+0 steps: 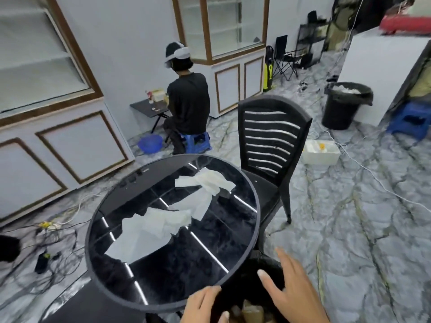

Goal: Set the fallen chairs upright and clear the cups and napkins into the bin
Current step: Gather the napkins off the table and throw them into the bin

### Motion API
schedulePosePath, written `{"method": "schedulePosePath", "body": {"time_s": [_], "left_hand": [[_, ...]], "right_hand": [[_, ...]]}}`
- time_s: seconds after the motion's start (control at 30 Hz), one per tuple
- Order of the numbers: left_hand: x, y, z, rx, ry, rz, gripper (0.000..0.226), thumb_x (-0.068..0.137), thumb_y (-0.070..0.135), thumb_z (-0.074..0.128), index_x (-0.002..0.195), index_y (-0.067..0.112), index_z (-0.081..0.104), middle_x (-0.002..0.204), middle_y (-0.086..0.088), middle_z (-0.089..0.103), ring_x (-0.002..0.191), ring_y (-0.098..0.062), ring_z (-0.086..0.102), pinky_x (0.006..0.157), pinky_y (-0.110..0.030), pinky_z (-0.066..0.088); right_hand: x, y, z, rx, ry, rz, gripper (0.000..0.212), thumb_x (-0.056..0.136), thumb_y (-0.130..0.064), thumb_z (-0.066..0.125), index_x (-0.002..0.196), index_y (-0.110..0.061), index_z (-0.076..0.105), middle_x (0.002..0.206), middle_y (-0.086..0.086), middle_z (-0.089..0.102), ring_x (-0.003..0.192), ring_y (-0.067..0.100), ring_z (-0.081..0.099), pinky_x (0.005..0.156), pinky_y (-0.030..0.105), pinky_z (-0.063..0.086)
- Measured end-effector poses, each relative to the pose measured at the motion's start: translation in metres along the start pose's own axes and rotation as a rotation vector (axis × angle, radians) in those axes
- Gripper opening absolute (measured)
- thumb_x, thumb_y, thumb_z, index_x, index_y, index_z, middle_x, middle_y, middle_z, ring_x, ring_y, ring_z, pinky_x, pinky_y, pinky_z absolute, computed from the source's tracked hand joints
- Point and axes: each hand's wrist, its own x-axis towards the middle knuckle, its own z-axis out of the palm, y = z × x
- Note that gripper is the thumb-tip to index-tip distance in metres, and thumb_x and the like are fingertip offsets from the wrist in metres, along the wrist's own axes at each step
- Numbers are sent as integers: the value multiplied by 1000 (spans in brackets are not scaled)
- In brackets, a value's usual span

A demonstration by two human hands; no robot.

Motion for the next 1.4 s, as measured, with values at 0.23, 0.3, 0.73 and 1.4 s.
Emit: {"method": "schedulePosePath", "body": {"time_s": [0.23,0.3,0.73,1.4], "left_hand": [[31,-80,-62,120,379,-71,50,79,51,57,114,18,69,115,-2,69,109,-15,50,107,-17,32],[42,-101,-78,204,367,-160,57,84,60,50,119,18,67,124,-3,64,113,-25,52,101,-42,46],[148,-163,-104,202,198,-503,101,71,92,38,151,50,-7,164,9,-22,151,-31,-17,117,-68,-3],[202,-197,-94,425,99,-248,74,87,81,22,151,46,20,167,10,7,154,-21,4,120,-62,4]], "right_hand": [[60,-45,27,-166,64,-200,89,85,-77,36,155,-24,20,160,-10,23,146,7,19,119,31,24],[87,-57,35,-215,71,-233,91,86,-76,39,155,-21,18,161,-6,21,147,11,18,121,33,22],[264,-112,72,-492,115,-298,117,73,-92,30,155,-13,7,165,6,7,152,23,2,123,47,9],[323,-142,112,-325,36,-480,74,93,-61,48,152,-19,33,162,2,24,150,18,15,123,43,8]]}}
